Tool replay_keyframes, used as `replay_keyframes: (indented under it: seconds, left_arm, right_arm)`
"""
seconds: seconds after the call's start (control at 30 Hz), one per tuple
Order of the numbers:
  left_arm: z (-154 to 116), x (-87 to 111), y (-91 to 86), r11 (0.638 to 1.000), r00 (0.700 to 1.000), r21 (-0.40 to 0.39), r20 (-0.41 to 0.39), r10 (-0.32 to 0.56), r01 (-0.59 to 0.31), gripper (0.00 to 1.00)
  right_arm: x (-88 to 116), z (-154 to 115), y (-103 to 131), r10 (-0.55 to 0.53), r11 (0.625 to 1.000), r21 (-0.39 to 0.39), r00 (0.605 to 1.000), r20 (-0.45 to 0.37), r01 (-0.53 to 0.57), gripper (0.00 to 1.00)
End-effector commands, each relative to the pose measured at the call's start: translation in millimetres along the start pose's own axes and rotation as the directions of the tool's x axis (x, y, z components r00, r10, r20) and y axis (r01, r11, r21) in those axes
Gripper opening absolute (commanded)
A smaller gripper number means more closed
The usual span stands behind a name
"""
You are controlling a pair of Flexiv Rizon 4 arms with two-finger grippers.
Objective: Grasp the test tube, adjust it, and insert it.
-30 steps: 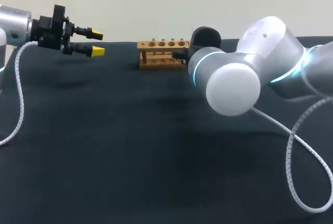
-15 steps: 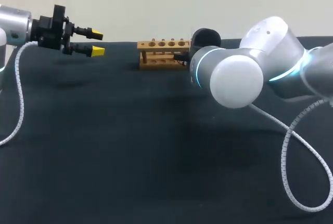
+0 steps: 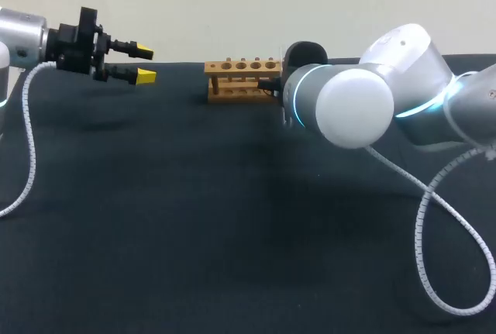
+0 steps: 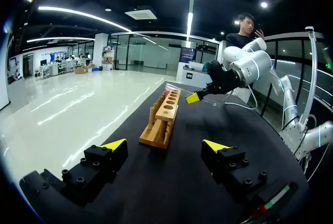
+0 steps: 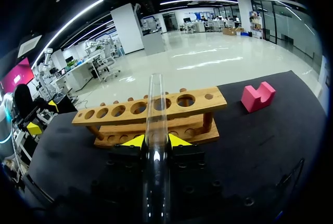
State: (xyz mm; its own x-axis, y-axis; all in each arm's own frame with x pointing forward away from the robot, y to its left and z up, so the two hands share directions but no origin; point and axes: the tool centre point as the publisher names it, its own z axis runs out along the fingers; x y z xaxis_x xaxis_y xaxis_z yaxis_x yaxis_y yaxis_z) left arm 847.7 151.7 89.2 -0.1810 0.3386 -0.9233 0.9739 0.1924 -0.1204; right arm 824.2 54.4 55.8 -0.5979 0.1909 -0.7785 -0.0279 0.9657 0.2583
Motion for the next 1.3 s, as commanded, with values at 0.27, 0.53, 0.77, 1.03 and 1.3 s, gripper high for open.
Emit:
replay_keyframes:
  seconds: [0.27, 0.53, 0.77, 1.03, 1.3]
  left_arm:
    - [0, 1.0, -0.1, 1.0, 1.0, 0.0, 0.002, 0.003, -0.003, 1.0]
    - [0, 1.0, -0.1, 1.0, 1.0, 0.0, 0.002, 0.003, -0.003, 1.0]
    - [0, 1.0, -0.1, 1.0, 1.0, 0.0, 0.002, 0.003, -0.003, 1.0]
    - [0, 1.0, -0.1, 1.0, 1.0, 0.0, 0.002, 0.003, -0.003, 1.0]
    - [0, 1.0, -0.1, 1.0, 1.0, 0.0, 0.002, 0.003, -0.003, 1.0]
  right_arm:
    - [0, 8, 0, -0.008, 1.0, -0.008, 0.999, -0.051, 0.008, 0.0]
    - [7, 12, 0, 0.004, 1.0, -0.022, 0.996, -0.088, -0.006, 0.0]
    - [11, 14, -2, 0.004, 0.999, -0.031, 0.994, -0.111, -0.007, 0.0]
    - [10, 14, -6, -0.01, 0.998, -0.062, 0.987, -0.157, 0.0, 0.0]
    - [9, 13, -12, -0.029, 0.996, -0.091, 0.977, -0.21, 0.011, 0.0]
